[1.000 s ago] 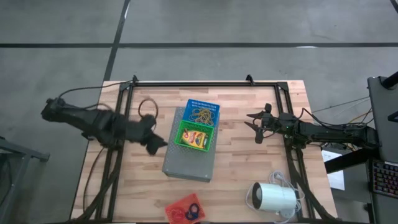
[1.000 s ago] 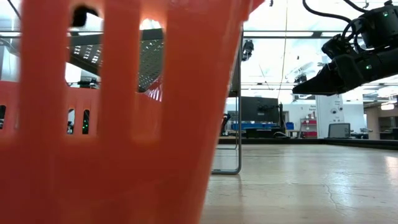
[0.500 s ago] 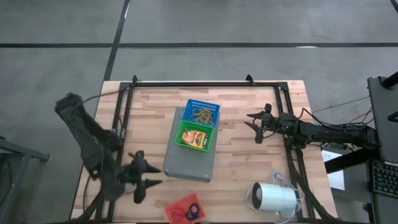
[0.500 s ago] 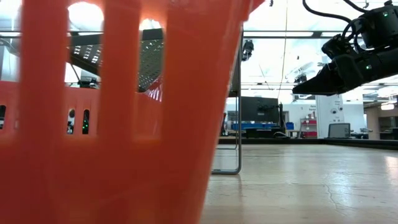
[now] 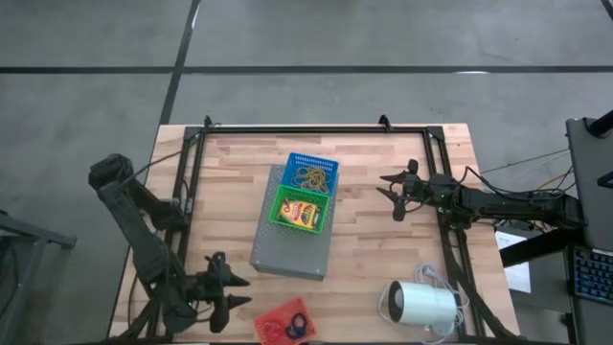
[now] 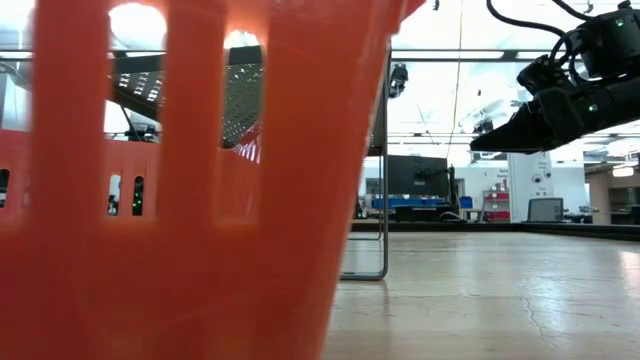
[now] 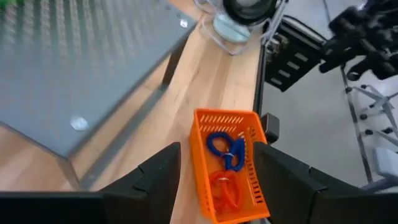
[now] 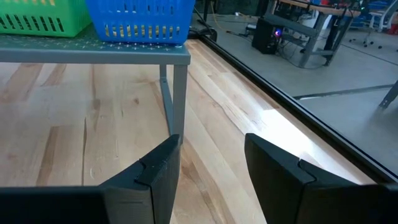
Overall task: Pick & Place Office Desk Supplies
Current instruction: Put the orange basket on the shelf
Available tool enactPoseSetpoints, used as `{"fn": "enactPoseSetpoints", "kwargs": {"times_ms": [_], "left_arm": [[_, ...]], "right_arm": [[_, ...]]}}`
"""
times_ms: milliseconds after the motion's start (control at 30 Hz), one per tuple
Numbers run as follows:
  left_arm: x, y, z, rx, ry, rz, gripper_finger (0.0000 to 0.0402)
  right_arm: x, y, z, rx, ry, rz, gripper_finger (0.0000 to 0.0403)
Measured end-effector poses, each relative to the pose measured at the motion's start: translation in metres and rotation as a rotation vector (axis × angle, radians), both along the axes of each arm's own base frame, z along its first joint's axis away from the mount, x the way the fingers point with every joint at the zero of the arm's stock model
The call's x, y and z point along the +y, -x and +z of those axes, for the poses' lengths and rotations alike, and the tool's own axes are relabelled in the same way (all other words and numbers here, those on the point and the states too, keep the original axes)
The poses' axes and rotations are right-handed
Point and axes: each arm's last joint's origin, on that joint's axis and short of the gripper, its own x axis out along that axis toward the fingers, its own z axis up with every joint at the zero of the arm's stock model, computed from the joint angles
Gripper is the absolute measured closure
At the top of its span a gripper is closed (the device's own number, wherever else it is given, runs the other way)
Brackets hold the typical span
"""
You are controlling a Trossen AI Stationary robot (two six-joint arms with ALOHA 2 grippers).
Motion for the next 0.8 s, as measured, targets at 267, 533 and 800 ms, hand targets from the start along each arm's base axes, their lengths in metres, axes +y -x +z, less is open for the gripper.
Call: {"fn": "enactPoseSetpoints", "kwargs": {"times_ms": [267,533,800], "left_arm": [[-0.018,0.004,-0.022,0.134,0.424,0.262,0.0197],[-0.042,0.007,-0.042,0.185,0.689,0.472,0.0197],[-0.073,-0.007,-0.031,0.288,0.819,0.491,0.0197]], "right_arm": [[0.0,0.0,0.0,0.0,0.0,0.001,0.0225],[0.0,0.0,0.0,0.0,0.0,0.0,0.0225],[0.0,0.0,0.0,0.0,0.0,0.0,0.0225]]}}
